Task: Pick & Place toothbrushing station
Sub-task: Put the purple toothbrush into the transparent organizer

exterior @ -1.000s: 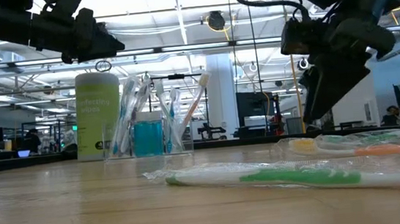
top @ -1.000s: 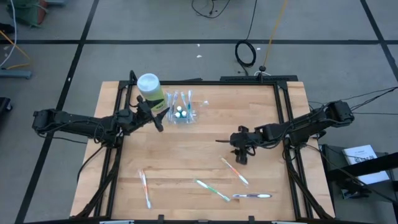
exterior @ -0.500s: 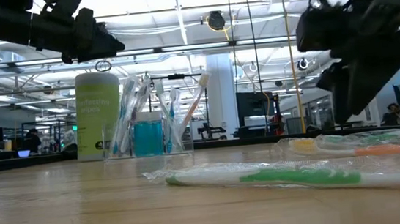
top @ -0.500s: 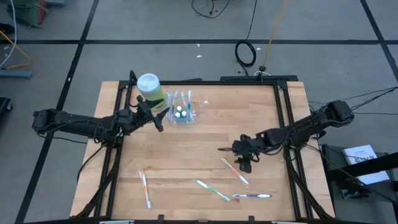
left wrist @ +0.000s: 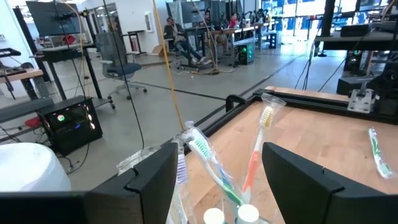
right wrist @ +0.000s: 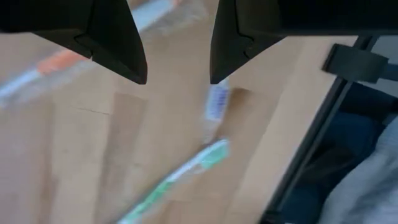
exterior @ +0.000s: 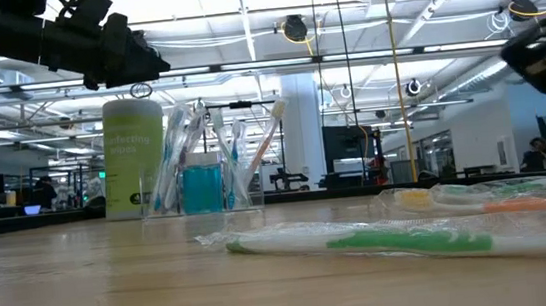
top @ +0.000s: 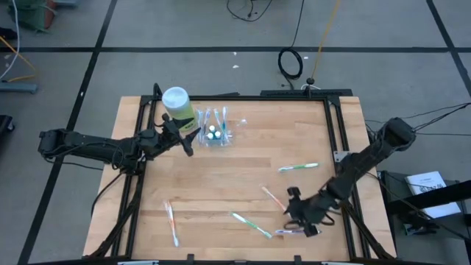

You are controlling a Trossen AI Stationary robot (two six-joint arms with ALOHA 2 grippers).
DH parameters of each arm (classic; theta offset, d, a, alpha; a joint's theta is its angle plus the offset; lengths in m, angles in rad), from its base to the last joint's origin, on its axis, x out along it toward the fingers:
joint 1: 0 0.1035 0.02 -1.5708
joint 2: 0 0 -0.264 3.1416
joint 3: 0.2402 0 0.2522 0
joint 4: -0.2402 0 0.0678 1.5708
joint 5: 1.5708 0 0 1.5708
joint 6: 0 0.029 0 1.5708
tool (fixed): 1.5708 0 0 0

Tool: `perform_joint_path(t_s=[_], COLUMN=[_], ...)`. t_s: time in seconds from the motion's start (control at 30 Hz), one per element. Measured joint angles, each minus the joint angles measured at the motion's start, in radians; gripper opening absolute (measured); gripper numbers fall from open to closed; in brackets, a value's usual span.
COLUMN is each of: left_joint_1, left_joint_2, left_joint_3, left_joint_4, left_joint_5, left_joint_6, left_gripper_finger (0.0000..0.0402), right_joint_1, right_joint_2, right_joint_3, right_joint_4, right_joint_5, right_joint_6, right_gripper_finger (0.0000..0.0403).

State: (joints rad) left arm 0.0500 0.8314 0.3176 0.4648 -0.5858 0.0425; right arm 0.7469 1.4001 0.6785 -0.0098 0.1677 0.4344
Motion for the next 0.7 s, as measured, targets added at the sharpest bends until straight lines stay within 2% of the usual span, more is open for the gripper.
perform_joint_path(t_s=[0.2, 0.5, 0.7], left_joint_1=[0.000, 0.000, 0.000], left_joint_2=[0.000, 0.000, 0.000], left_joint_3=[0.000, 0.000, 0.000], left_joint_4=[-0.003, -0.014, -0.021], left_joint_5=[0.000, 0.000, 0.000], left_joint_6=[-0.014, -0.022, -0.022], left_gripper_finger=[0.0241, 0.0241, 0.0241], right_joint_1=[0.079, 0.116, 0.098], right_joint_2=[0.124, 0.224, 0.224], right_joint_3=[-0.062, -0.064, -0.093], right_joint_4=[0.229, 0.305, 0.358], right_joint_5=[0.023, 0.039, 0.041], right_joint_6=[0.048, 0.055, -0.043], right_gripper_finger=[0.0166, 0.0166, 0.0144])
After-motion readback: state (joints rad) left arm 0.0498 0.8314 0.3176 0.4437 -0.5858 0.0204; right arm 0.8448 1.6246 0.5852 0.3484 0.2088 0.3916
